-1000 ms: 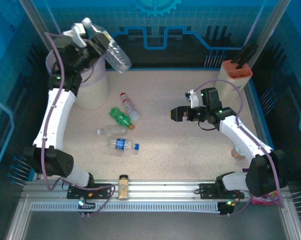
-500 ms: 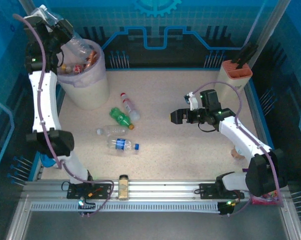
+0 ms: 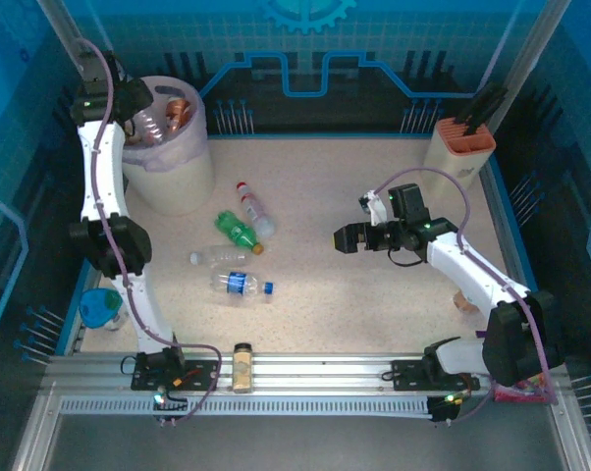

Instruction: Put the plastic bottles in the bin

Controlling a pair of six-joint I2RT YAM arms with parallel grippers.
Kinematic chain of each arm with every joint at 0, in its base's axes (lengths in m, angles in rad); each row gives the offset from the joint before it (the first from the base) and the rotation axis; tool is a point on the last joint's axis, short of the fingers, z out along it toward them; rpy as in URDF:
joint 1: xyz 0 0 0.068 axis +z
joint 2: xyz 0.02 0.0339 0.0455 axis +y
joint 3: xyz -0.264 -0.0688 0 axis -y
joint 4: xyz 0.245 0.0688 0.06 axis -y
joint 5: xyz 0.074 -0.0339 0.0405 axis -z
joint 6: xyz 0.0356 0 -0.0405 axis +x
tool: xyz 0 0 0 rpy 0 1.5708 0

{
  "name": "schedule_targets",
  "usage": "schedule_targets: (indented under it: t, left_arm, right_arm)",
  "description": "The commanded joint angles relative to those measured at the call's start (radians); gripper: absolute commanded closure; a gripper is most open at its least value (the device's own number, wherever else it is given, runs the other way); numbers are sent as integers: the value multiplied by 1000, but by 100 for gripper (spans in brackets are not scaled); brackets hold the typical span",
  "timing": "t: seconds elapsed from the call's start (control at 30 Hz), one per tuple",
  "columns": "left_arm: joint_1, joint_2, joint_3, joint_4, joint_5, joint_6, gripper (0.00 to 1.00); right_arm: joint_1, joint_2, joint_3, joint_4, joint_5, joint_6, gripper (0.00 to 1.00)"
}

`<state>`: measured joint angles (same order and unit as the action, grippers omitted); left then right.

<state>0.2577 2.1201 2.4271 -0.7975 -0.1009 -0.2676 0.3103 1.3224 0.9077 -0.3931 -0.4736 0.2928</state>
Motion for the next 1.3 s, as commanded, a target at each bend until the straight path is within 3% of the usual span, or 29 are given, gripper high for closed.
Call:
schedule_targets:
  t: [0.0,0.17,0.43,1.0,1.27]
  left_arm:
    - [9,34,38,-87,30,45,46]
    - [9,78,39,-136,96,58,34]
    - [9,49,38,-151,113,99,1]
    - [3,-109,20,-168,183,130,1]
    - [-57,-254,-79,-171,84,164,1]
  right_arm:
    - [28,9,-3,-10,18,-22,0]
    - [48,24,3,-12,36,-25,0]
    - [85,51,31,-35,67,-44,0]
    - [136,56,55,-43,147,-39,0]
    - [298,120,153,-120,343,-135,0]
